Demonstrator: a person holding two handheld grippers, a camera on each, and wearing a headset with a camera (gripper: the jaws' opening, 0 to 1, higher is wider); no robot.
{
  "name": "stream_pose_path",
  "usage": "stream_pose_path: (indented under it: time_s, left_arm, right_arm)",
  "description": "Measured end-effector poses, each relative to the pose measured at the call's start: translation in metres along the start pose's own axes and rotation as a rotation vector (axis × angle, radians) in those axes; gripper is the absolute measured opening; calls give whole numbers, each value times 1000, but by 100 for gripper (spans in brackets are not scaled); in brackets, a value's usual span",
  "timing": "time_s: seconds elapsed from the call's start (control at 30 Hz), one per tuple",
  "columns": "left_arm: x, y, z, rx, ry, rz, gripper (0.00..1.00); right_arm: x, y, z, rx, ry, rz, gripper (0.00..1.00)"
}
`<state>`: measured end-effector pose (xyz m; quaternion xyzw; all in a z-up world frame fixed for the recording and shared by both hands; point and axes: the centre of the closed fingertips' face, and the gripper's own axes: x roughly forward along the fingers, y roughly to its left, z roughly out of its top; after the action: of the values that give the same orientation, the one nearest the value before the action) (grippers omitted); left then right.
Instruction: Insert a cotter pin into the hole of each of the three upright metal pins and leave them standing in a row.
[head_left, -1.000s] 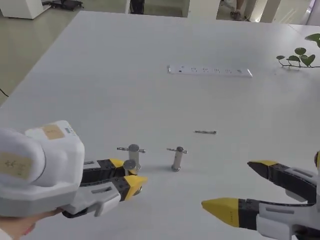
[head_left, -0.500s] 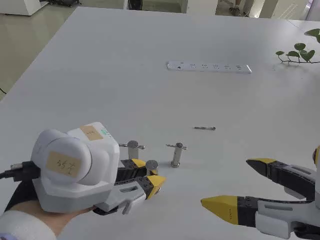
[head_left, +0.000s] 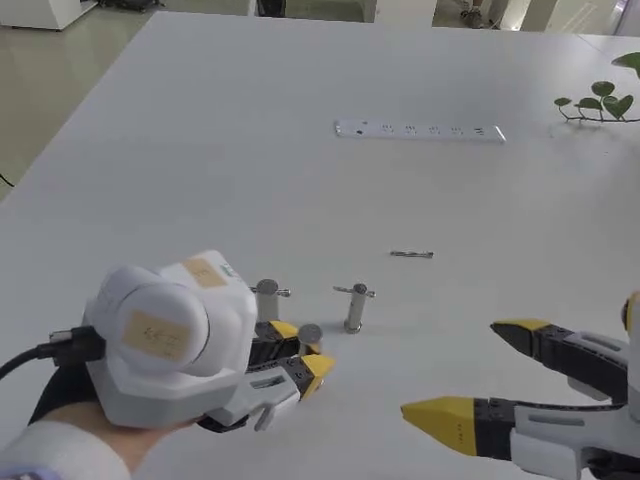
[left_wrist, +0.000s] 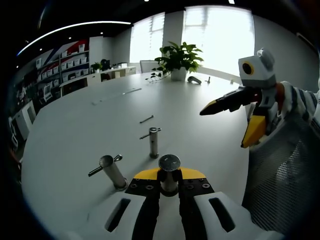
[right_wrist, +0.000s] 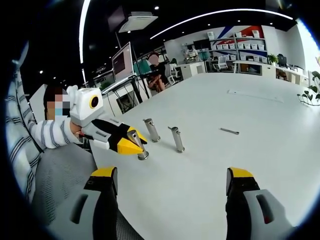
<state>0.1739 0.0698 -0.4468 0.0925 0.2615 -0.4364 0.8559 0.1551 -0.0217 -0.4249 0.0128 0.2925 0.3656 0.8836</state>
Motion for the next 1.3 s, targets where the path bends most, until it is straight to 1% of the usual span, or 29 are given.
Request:
stream_pose_path:
  time_s: [0.07,0.27,0.4,0.77,1.07,1.3]
  left_arm:
    - [2,-1,-1,-1,6,-3,9]
    - [8,-4,1,-13,-3,-1,9]
    - [10,-6,1,-11,1,-5,9]
    - [13,-5,-3,-7,14,2,9]
    - [15,-3,-6,-15,20,13,9]
    - [17,-3,-10,0,33,12,9]
  right_arm:
    - [0,1,1,-3,-5,5,89]
    - [0,3,3,-3,-13,8,91]
    - [0,3,3,-4,-13,7,91]
    - [1,2,2,3,-6,12,91]
    - [2,2,1,4,-2,14,90]
    - [1,1,1,11,0,7,89]
